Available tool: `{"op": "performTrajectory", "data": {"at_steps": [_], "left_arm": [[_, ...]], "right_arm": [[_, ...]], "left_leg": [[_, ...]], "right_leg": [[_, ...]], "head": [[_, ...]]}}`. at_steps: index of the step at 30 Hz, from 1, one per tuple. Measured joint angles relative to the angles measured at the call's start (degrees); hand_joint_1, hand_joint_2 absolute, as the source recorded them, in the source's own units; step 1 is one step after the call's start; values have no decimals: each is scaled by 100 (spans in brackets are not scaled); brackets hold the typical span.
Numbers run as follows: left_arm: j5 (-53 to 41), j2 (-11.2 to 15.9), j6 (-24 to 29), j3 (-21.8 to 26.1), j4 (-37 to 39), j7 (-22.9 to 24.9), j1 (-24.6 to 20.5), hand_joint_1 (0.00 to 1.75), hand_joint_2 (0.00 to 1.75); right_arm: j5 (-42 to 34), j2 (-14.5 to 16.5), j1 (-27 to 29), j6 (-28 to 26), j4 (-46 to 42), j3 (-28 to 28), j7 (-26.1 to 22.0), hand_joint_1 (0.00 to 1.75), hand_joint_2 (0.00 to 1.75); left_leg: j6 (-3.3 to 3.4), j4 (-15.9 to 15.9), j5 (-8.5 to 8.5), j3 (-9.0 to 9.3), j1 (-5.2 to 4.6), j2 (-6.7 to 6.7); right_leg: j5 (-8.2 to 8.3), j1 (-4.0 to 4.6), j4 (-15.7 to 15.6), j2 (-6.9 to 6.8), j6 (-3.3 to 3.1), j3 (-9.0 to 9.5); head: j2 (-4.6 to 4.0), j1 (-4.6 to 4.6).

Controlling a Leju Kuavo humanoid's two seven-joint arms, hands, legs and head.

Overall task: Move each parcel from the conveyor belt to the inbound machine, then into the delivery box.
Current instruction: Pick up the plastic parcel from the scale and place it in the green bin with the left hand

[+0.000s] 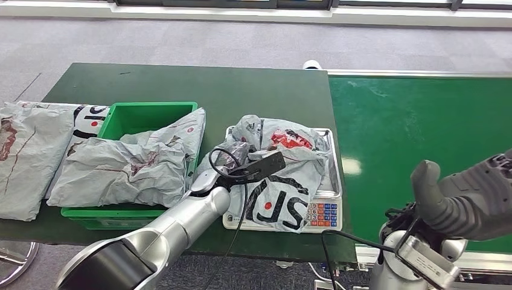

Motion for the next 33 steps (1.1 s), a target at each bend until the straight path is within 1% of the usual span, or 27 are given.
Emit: {"op": "performTrajectory", "data": {"at_steps": [3, 5, 8, 10, 12, 15, 19, 23, 28, 33], "left_arm": [[-76, 1, 332, 0, -3, -88, 0, 175, 175], [-194, -1, 838, 0, -22, -124, -7, 175, 175], [-338, -9, 1770, 0, -87, -251, -81, 175, 175], [-390, -24, 2143, 0, -137, -345, -169, 175, 175], [-438, -39, 2337, 0, -196, -419, -257, 175, 175], [-578, -55, 2474, 0, -338, -497, -387, 175, 175], [-965, -71, 2505, 27, -598, -562, -497, 175, 175], [-1237, -73, 2506, 74, -874, -622, -522, 175, 175], [-1696, -73, 2506, 219, -1250, -492, -522, 175, 175], [-1816, -73, 2506, 382, -1466, -540, -519, 175, 175]], "right_arm": [[4, -2, 13, 0, 8, -30, 0, 0, 175], [-4, -2, 28, 0, 8, -55, 0, 0, 175], [-9, -7, 52, 0, 8, -100, 0, 0, 175], [-10, -9, 59, -1, 8, -144, 0, 0, 175], [-15, -10, 66, -2, 8, -188, 0, 0, 175], [-17, -10, 76, -2, 8, -254, 0, 0, 175], [-55, -10, 90, -2, 8, -351, 1, 0, 175], [-78, -13, 106, -2, 8, -447, 1, 0, 175], [-121, -13, 124, -2, 8, -558, 0, 0, 175], [-92, -13, 137, -2, 7, -636, 36, 0, 175]], "left_leg": [[0, 0, 0, 0, 0, 0], [0, 0, 0, -1, 0, 0], [0, 1, 0, -2, 0, -2], [0, 1, 0, -2, 0, -3], [0, 1, 0, -2, 0, -1], [0, 1, 0, -2, -1, -2], [0, 1, 0, -2, -1, -1], [0, 1, 0, -2, -1, -1], [0, 1, 0, -2, -1, 0], [0, 1, 0, -2, -1, -1]], "right_leg": [[0, 0, 0, 0, 0, -1], [0, 0, 0, 0, 0, -2], [0, 0, 0, -1, 0, -4], [0, 0, 0, -2, 0, -3], [0, 0, 0, -1, 0, -3], [1, 0, 0, -1, 0, -3], [1, 0, 0, -2, 0, -3], [0, 0, 0, -1, 0, -4], [0, 0, 0, -1, 0, -4], [1, 0, 0, -1, 0, -3]], "head": [[-1, 0], [-1, 0], [-2, -1], [-1, 0], [0, 0], [-1, 0], [-1, 0], [-1, 0], [-1, -1], [0, 0]]}}
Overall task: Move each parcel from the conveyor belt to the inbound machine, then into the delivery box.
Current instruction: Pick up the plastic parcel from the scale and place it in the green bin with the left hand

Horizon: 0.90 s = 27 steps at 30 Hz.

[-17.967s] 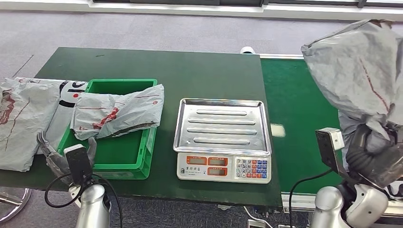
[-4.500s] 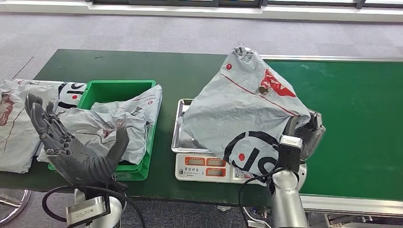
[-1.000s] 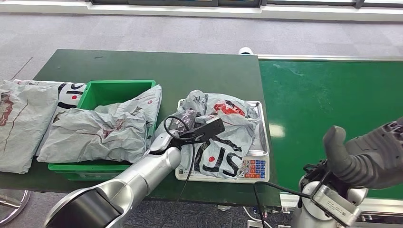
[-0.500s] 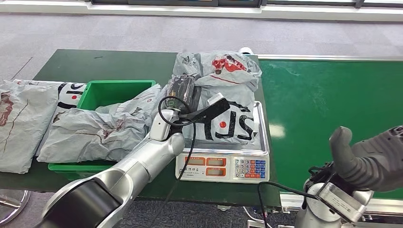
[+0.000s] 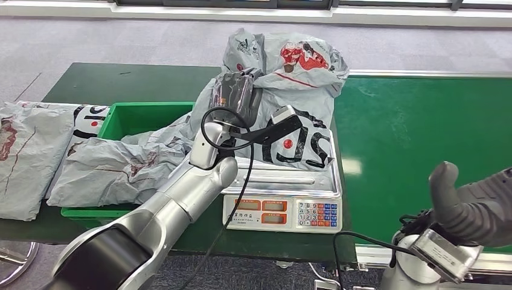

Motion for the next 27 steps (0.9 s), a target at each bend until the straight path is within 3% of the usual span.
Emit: {"op": "performTrajectory", "data": {"at_steps": [11, 22, 27], "left_arm": [[-775, 1, -1, 831, -663, -265, 148, 175, 175], [-2068, 40, 1, 2335, -1884, -328, 549, 175, 175], [-2162, 174, 1, 3036, -2398, -298, 688, 175, 175]], "right_arm": [[107, -2, 16, 2, 109, -117, -31, 0, 175], [189, -2, 27, 2, 226, -189, -32, 0, 175], [210, -2, 27, 2, 327, -192, -32, 0, 175]], "left_leg": [[0, 0, 0, -2, 0, 0], [0, -1, 0, -4, 2, -1], [-1, -2, 0, -4, 2, 1]], "right_leg": [[0, 0, 0, 0, 0, 0], [0, 1, 1, -1, 0, 0], [0, 1, 3, 1, -1, 0]], "head": [[-1, 0], [-1, 0], [0, -1]]}}
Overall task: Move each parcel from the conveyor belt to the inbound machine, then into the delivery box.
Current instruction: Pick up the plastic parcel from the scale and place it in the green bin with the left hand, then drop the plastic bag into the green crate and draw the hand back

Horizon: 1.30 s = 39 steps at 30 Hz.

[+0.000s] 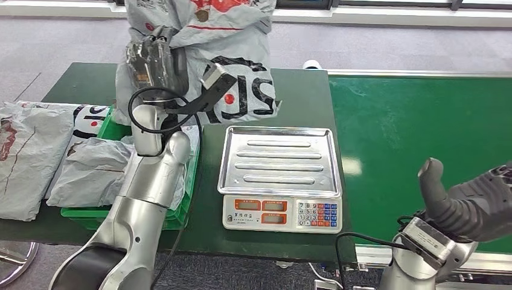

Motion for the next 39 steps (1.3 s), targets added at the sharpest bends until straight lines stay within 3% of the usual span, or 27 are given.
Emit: {"op": "performTrajectory", "data": {"at_steps": [7, 16, 21, 27, 39], "left_arm": [[56, 246, 1, 912, -431, -260, 235, 175, 175], [-194, 302, 1, 1769, -548, -443, 380, 175, 175], [-389, 301, 0, 1924, -477, -322, 388, 175, 175], [-732, 307, 0, 1940, -191, 411, 397, 175, 175], [-734, 357, 0, 1936, 119, 731, 419, 175, 175]], "right_arm": [[19, 0, 0, 0, 95, 2, 0, 0, 175], [0, -1, 0, -1, 174, -24, 0, 0, 175], [-19, -2, 10, -2, 174, -83, 1, 0, 175], [-22, -2, 18, -2, 174, -126, 0, 0, 175], [-13, -2, 21, -2, 175, -152, 0, 0, 175]], "left_leg": [[-5, -1, 3, -2, 3, -7], [-5, 0, 4, -2, 2, -9], [-5, 1, 4, -2, 1, -8], [-5, 1, 4, -1, 2, -6], [-5, 0, 3, -2, 2, -6]], "right_leg": [[-1, 2, 1, -5, -1, 0], [-1, 1, 0, -6, 0, -1], [0, 2, -1, -6, 0, -1], [0, 2, -1, -4, 0, -2], [0, 1, -1, -4, 0, -2]], "head": [[-1, 1], [-1, 1], [-2, 1], [-1, 1], [-1, 0]]}}
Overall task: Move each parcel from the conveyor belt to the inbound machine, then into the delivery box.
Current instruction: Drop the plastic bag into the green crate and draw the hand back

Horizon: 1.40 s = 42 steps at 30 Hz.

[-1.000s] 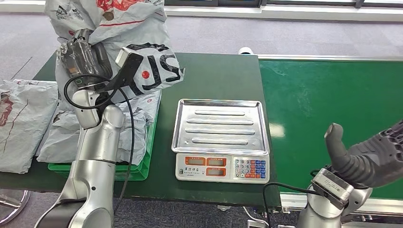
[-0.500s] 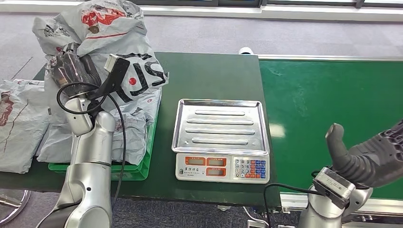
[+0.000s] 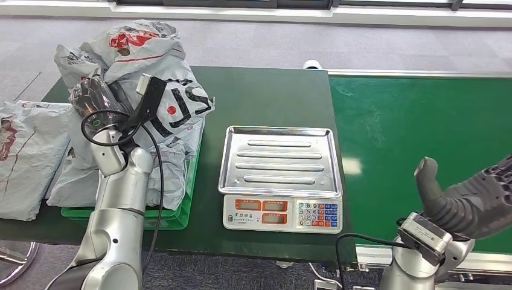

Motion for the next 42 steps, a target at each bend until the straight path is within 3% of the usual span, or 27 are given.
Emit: {"op": "performTrajectory", "data": {"at_steps": [6, 7, 8, 11, 12, 13, 20, 26, 33, 38, 42], "left_arm": [[0, 143, -1, -8, 255, 349, 54, 175, 175], [0, 169, -1, -8, 292, 402, 67, 168, 175], [0, 196, 0, -8, 326, 439, 83, 143, 175], [0, 260, 0, -8, 392, 469, 150, 24, 175], [0, 274, 0, -8, 402, 475, 177, 6, 175], [0, 283, -1, -8, 407, 487, 205, 0, 175], [11, 296, 1, -8, 170, 467, 455, 0, 175], [229, 193, 1, -8, -409, -58, 678, 0, 175], [966, -121, 2, 97, -1535, -1464, 1058, 0, 175], [2670, -361, 8, 359, -2605, -3016, 1315, 0, 175], [3552, -466, 9, 371, -3080, -3516, 1520, 0, 175]], "right_arm": [[3, 0, 1, 0, 20, -19, 0, 0, 175], [5, 0, 2, 0, 28, -22, 0, 0, 175], [7, 0, 2, 0, 36, -25, 0, 0, 175], [11, 0, 5, 0, 57, -41, 1, 0, 175], [13, 0, 6, 0, 65, -49, 1, 0, 175], [15, 0, 8, 0, 72, -57, 1, 0, 175], [85, 0, 23, 0, 115, -144, 2, 0, 175], [171, 0, 44, 0, 173, -264, 2, 0, 175], [309, 0, 56, 0, 394, -361, 2, 0, 175], [302, 0, 60, 0, 564, -371, 40, 0, 175], [252, 0, 64, 0, 674, -368, 49, 0, 175]], "left_leg": [[0, 0, 0, 1, 0, 1], [0, 0, 0, 1, 0, 1], [0, 0, 0, 1, 0, 1], [0, 0, 0, 0, 0, 0], [0, 0, 0, 0, 0, 0], [0, 0, 0, 0, 0, 0], [0, 0, 0, 0, 0, 0], [0, 0, 0, 0, 0, 1], [0, -1, -1, -4, 0, 1], [0, -1, -2, -4, 1, 2], [0, -2, -2, -4, 1, -5]], "right_leg": [[0, 0, 0, 0, 0, 0], [0, 0, 0, 1, 0, 0], [0, 0, 0, 1, 0, 0], [0, 1, 0, 0, 0, 0], [0, 1, 0, 0, 0, 0], [0, 1, 0, 0, 0, 0], [0, 0, 0, 1, 0, -1], [0, 0, 0, 1, 0, -1], [0, 0, 0, 0, 0, -1], [-3, 0, 0, 1, -2, -4], [-5, 1, 0, -5, -2, -3]], "head": [[1, 0], [1, 0], [1, 0], [0, -1], [-1, -1], [-1, -1], [0, 0], [1, 0], [0, 1], [0, 1], [0, 1]]}}
